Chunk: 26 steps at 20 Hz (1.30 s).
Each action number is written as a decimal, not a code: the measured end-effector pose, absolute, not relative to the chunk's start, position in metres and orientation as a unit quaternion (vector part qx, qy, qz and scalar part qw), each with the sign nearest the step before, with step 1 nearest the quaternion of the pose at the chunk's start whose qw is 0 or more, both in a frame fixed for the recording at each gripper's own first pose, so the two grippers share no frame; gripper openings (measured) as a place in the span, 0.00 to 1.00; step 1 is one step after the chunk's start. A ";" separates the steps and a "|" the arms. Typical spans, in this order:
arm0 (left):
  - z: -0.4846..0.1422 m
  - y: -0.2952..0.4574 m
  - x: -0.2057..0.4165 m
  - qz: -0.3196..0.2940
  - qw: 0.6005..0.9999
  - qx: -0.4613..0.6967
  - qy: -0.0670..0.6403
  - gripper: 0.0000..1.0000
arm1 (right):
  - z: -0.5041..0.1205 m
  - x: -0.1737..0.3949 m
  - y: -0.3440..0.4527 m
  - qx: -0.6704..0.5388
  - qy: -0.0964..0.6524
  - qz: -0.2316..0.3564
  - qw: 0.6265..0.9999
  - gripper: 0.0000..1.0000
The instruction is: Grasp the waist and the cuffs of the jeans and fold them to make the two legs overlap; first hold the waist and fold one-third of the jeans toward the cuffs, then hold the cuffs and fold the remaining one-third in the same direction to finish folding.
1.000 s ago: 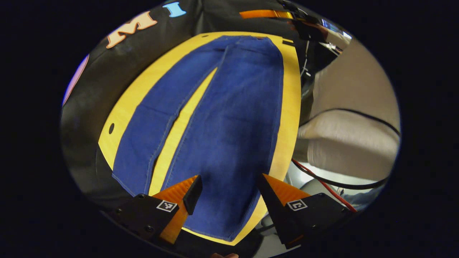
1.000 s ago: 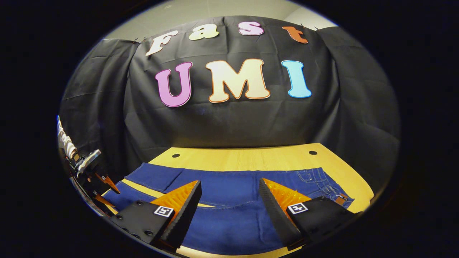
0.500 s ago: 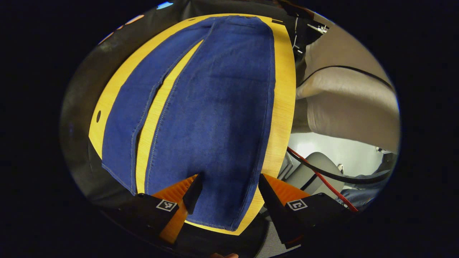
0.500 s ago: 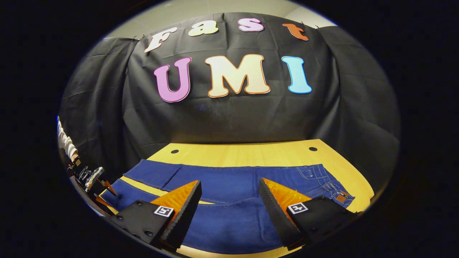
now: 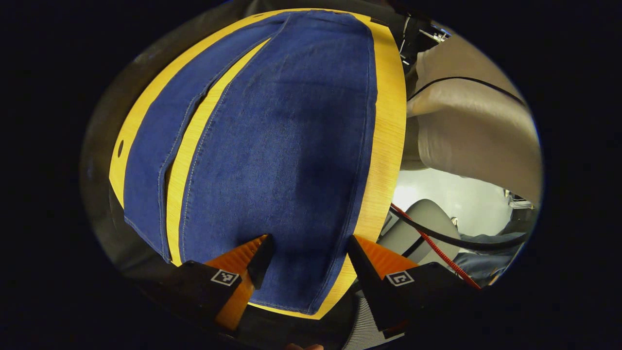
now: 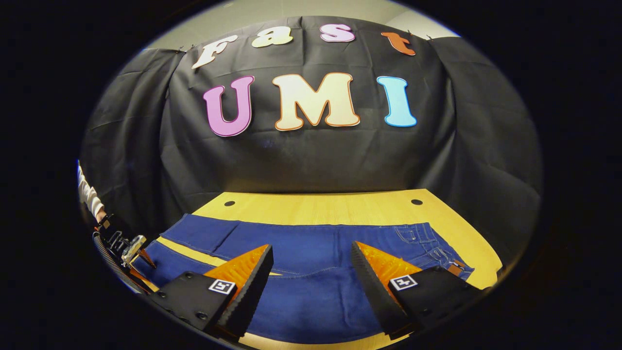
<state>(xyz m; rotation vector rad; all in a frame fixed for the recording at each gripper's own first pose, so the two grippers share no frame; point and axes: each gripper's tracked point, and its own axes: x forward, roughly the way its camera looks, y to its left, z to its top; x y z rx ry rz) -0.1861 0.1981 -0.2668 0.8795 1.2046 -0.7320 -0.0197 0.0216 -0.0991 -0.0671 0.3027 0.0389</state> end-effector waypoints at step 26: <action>-0.264 0.195 -0.172 -0.255 0.685 0.343 0.589 0.00 | -0.150 -0.034 -0.105 -0.211 0.303 0.124 0.921 0.99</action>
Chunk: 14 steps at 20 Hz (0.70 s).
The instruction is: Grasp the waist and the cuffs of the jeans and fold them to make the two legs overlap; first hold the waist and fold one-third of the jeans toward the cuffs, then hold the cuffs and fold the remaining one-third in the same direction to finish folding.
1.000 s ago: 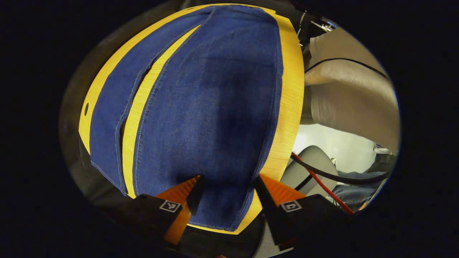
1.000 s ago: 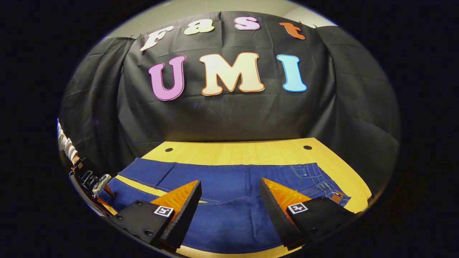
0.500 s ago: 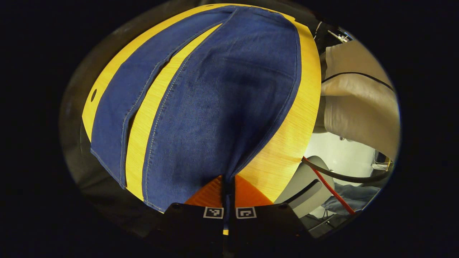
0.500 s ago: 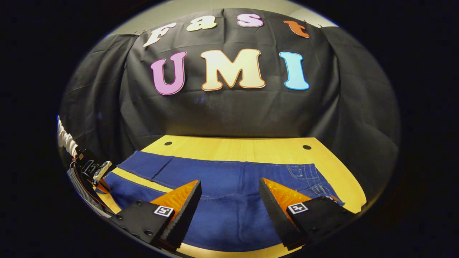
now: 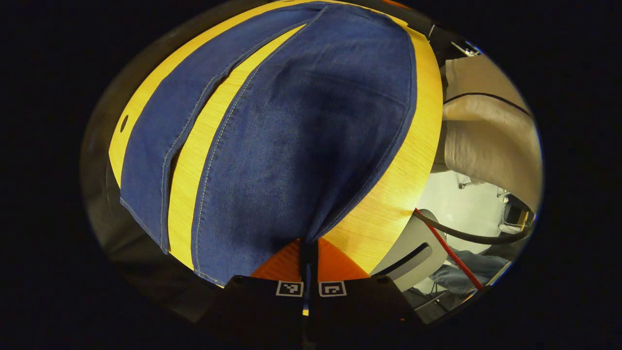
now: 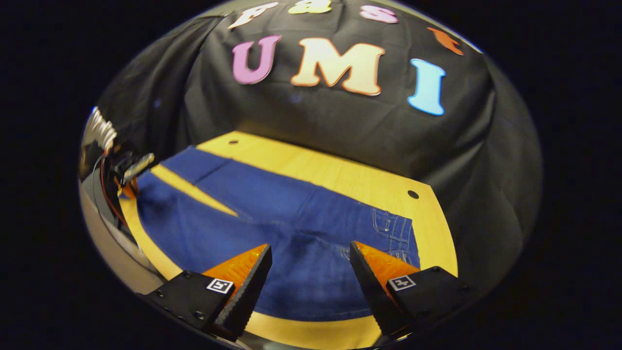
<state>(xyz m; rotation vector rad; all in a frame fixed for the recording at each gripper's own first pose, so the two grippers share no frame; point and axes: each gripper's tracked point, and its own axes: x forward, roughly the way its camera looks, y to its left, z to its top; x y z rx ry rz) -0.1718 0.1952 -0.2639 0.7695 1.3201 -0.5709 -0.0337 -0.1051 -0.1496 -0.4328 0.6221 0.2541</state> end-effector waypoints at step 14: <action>-0.265 0.195 -0.172 -0.224 0.692 0.333 0.601 0.00 | -0.252 -0.097 -0.185 -0.453 0.527 0.307 0.651 1.00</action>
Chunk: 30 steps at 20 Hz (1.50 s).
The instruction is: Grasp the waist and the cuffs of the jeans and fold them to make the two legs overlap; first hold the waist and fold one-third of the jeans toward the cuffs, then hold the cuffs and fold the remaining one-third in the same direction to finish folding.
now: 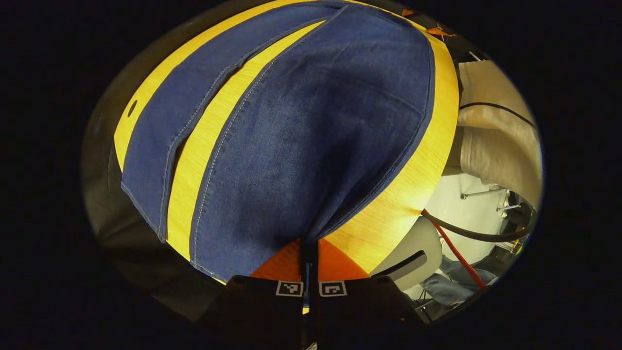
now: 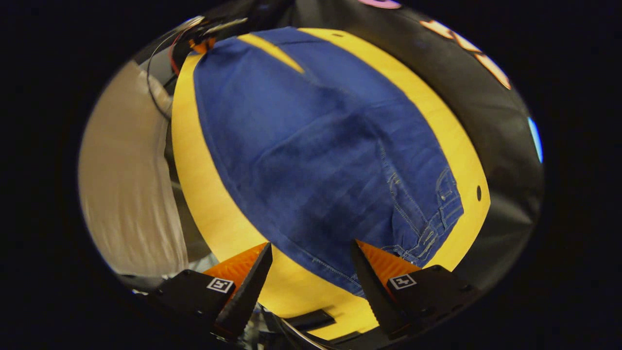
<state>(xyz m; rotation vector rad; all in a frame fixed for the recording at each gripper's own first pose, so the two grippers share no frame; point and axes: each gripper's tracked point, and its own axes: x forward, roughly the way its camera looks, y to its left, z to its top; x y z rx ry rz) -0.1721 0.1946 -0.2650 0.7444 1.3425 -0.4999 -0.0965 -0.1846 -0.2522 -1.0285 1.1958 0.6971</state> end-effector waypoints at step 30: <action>-0.266 0.194 -0.172 -0.249 0.679 0.321 0.612 0.00 | -0.277 -0.070 -0.209 -0.461 0.617 0.283 0.571 0.29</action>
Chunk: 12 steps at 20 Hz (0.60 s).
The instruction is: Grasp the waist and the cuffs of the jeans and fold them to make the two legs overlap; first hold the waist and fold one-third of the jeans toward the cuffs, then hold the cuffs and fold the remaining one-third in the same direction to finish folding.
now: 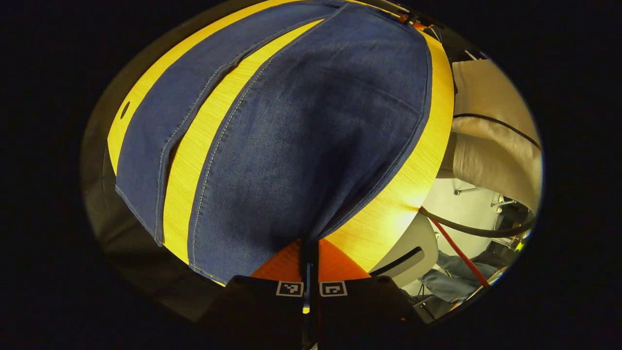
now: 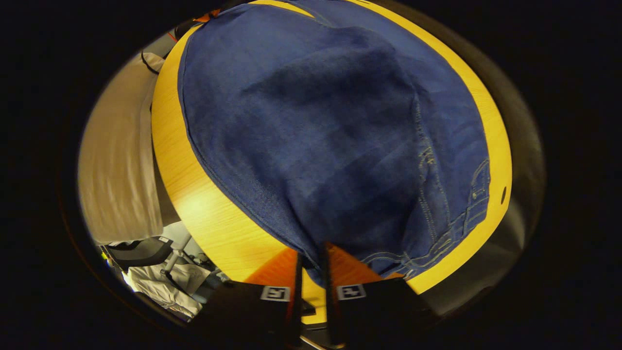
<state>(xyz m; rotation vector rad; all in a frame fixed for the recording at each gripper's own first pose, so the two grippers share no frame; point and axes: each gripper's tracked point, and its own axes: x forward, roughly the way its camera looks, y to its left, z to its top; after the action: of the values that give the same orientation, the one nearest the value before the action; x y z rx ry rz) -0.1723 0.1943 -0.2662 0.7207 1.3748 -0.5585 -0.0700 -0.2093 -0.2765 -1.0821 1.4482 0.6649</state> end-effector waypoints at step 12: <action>-0.228 0.206 -0.168 -0.298 0.608 0.319 0.663 0.00 | -0.236 -0.052 -0.194 -0.359 0.647 0.198 0.643 0.02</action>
<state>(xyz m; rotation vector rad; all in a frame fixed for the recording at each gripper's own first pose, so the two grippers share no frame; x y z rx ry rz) -0.1678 0.2058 -0.2284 0.7359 1.5326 -0.6879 -0.0525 -0.1944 -0.2360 -0.8169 1.4748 0.4507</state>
